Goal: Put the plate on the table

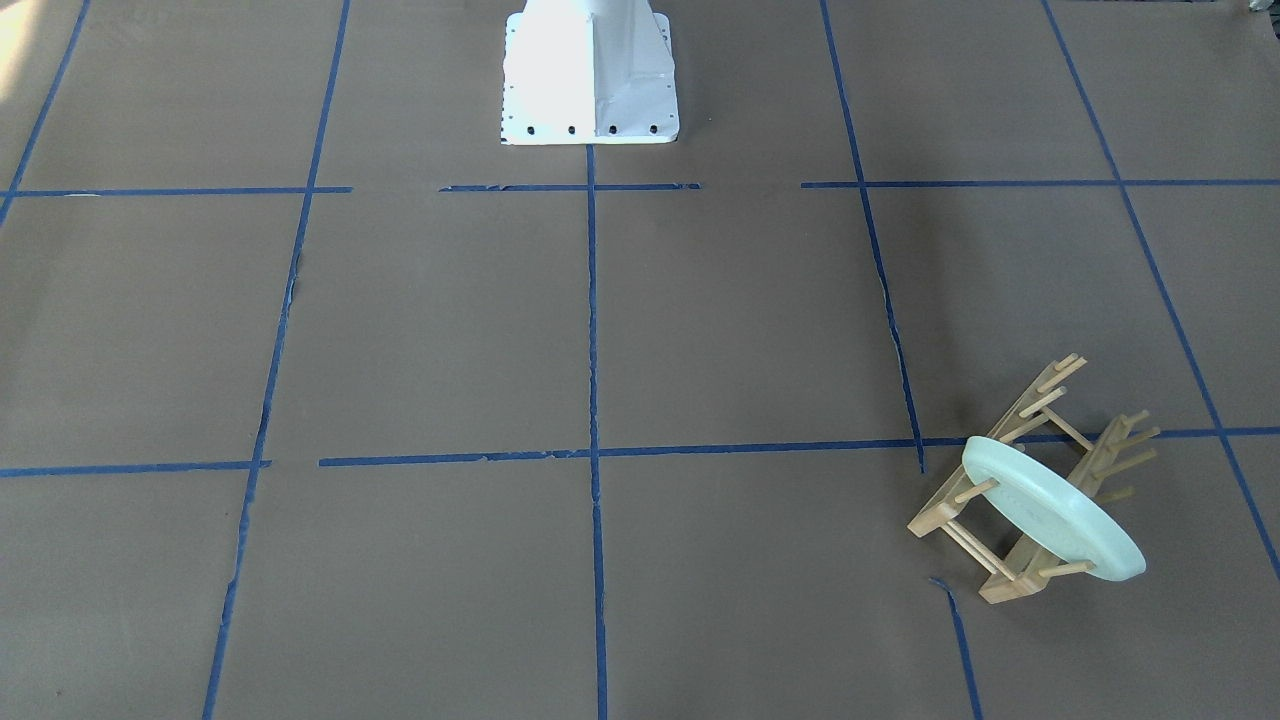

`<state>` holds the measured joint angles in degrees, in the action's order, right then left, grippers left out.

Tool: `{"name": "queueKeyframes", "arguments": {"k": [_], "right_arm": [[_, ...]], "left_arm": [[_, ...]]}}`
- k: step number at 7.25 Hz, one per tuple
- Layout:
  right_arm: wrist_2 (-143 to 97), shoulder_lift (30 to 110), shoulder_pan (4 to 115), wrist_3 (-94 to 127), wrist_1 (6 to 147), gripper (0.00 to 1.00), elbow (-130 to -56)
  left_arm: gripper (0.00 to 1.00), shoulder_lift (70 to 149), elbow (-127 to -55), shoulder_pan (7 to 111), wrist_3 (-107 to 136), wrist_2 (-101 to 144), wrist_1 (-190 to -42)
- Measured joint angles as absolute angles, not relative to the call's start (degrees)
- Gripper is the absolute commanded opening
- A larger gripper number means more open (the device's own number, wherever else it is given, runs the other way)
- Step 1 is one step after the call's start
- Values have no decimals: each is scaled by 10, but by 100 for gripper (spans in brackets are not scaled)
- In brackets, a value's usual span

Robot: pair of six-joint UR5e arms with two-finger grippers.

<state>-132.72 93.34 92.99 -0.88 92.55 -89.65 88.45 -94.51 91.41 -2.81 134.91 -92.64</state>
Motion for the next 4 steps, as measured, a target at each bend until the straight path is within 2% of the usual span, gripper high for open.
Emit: {"name": "queueKeyframes", "arguments": {"k": [4], "right_arm": [[-1327, 933, 930, -9, 925, 100, -896]], "left_arm": [[100, 896, -944, 913, -27, 1350, -933]]}}
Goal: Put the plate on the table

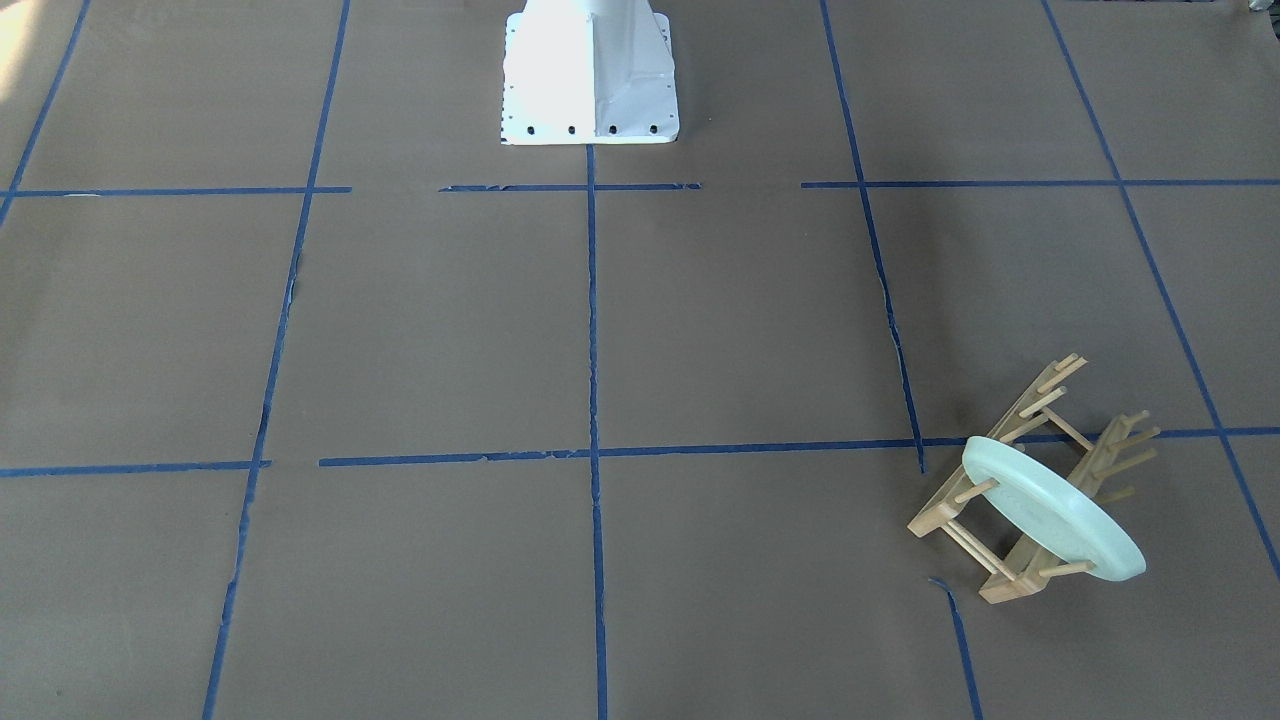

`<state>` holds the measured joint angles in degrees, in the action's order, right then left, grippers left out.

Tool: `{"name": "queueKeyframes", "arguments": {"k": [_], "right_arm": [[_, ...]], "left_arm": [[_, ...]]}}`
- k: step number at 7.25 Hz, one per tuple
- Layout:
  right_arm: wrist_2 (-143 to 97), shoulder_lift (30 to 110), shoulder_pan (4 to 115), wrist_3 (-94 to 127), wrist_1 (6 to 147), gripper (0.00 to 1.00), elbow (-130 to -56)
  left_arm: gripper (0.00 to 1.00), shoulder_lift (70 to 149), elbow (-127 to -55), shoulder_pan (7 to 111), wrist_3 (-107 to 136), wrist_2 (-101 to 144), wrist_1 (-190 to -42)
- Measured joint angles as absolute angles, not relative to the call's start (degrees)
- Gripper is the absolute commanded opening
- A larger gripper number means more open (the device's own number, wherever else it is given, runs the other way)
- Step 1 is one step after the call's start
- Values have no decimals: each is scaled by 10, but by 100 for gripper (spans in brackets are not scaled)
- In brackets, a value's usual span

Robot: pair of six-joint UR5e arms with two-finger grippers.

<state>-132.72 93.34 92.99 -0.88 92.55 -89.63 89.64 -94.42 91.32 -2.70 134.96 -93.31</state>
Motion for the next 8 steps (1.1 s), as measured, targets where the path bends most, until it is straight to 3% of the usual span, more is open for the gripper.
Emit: {"name": "queueKeyframes", "arguments": {"k": [3, 8], "right_arm": [[-1327, 933, 930, -9, 925, 100, -896], [-1327, 933, 930, -9, 925, 100, -896]], "left_arm": [[100, 982, -879, 912, -3, 1355, -1052], [100, 1041, -839, 858, 546, 1427, -1332]]}}
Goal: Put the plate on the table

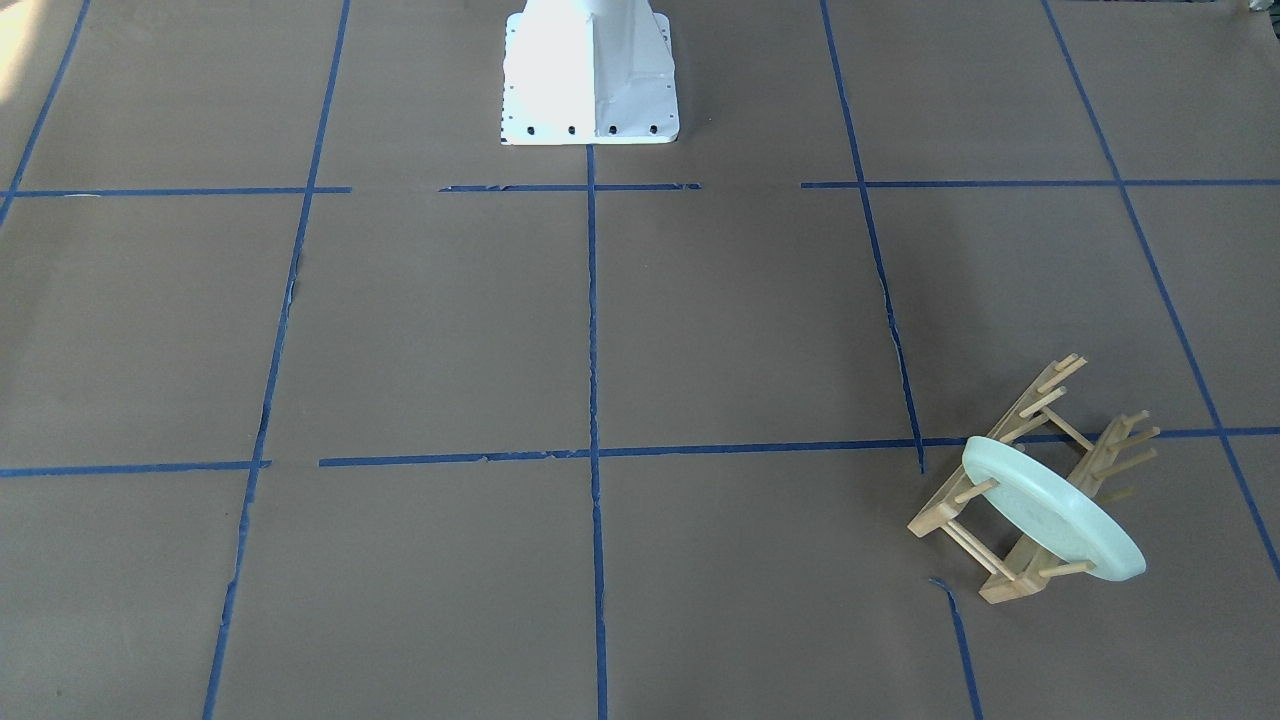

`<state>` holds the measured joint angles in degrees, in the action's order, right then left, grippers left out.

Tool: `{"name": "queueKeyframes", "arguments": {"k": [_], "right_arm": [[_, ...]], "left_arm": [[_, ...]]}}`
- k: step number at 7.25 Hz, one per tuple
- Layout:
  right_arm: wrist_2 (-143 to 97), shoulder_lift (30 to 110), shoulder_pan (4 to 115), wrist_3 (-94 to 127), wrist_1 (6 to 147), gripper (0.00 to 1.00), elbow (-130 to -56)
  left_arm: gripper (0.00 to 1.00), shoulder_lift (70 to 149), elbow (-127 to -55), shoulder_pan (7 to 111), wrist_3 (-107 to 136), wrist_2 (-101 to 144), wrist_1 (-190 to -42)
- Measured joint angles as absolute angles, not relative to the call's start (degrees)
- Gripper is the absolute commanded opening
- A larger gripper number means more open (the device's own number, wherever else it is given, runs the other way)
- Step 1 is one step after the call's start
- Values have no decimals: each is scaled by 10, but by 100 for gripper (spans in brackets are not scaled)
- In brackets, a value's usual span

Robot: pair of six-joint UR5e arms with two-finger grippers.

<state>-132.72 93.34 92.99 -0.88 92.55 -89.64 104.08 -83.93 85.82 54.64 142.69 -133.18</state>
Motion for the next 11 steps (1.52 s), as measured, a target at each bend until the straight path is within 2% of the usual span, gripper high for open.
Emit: {"name": "queueKeyframes", "arguments": {"k": [3, 5, 8, 9, 10, 11], "right_arm": [[-1327, 933, 930, -9, 925, 100, -896], [-1327, 933, 930, -9, 925, 100, -896], [-1327, 933, 930, -9, 925, 100, -896], [-1327, 933, 930, -9, 925, 100, -896], [-1327, 933, 930, -9, 925, 100, -896], [-1327, 933, 930, -9, 925, 100, -896]], "left_arm": [[100, 1116, -795, 756, 962, 1337, -1459], [100, 1144, -772, 708, 1076, 1273, -1476], [98, 1177, -737, 692, 1139, 1242, -1477], [76, 1181, -734, 690, 1144, 1239, -1476], [10, 1184, -731, 690, 1153, 1236, -1476], [0, 1188, -729, 690, 1165, 1232, -1475]]}}
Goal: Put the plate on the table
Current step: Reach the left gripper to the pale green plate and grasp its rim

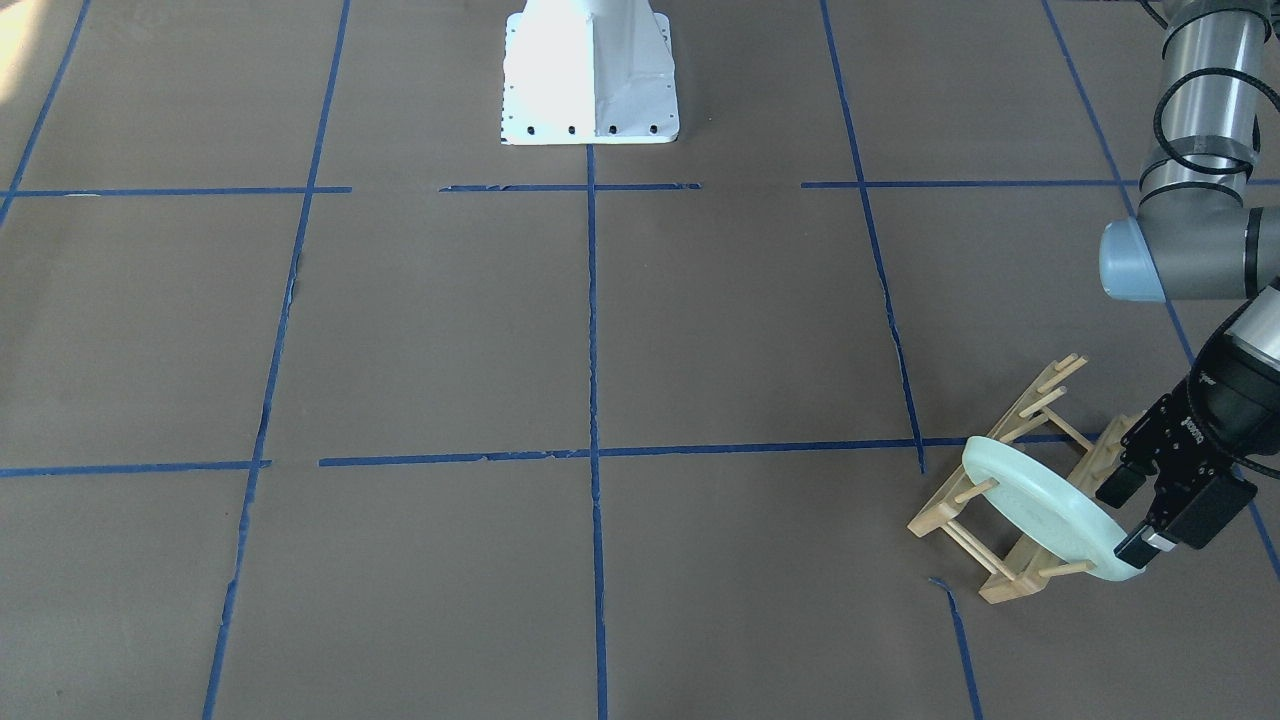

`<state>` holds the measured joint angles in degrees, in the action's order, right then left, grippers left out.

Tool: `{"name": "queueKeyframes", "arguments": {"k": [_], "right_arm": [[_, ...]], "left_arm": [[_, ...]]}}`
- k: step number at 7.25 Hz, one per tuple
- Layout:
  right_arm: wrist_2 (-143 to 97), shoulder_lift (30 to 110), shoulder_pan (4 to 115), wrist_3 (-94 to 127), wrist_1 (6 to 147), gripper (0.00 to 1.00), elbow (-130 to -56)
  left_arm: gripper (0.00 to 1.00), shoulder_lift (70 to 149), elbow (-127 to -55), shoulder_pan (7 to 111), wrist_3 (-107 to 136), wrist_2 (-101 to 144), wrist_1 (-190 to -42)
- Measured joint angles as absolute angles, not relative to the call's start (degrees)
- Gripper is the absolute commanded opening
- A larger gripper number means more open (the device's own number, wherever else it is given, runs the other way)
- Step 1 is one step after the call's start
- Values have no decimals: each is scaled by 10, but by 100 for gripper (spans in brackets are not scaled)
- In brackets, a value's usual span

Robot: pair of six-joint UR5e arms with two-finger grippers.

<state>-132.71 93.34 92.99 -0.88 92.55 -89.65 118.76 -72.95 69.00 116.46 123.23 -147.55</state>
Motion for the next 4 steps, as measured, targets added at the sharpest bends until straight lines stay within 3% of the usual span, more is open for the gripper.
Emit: {"name": "queueKeyframes", "arguments": {"k": [4], "right_arm": [[-1327, 933, 930, -9, 925, 100, -896]], "left_arm": [[0, 1192, -732, 692, 1170, 1228, -1476]]}}
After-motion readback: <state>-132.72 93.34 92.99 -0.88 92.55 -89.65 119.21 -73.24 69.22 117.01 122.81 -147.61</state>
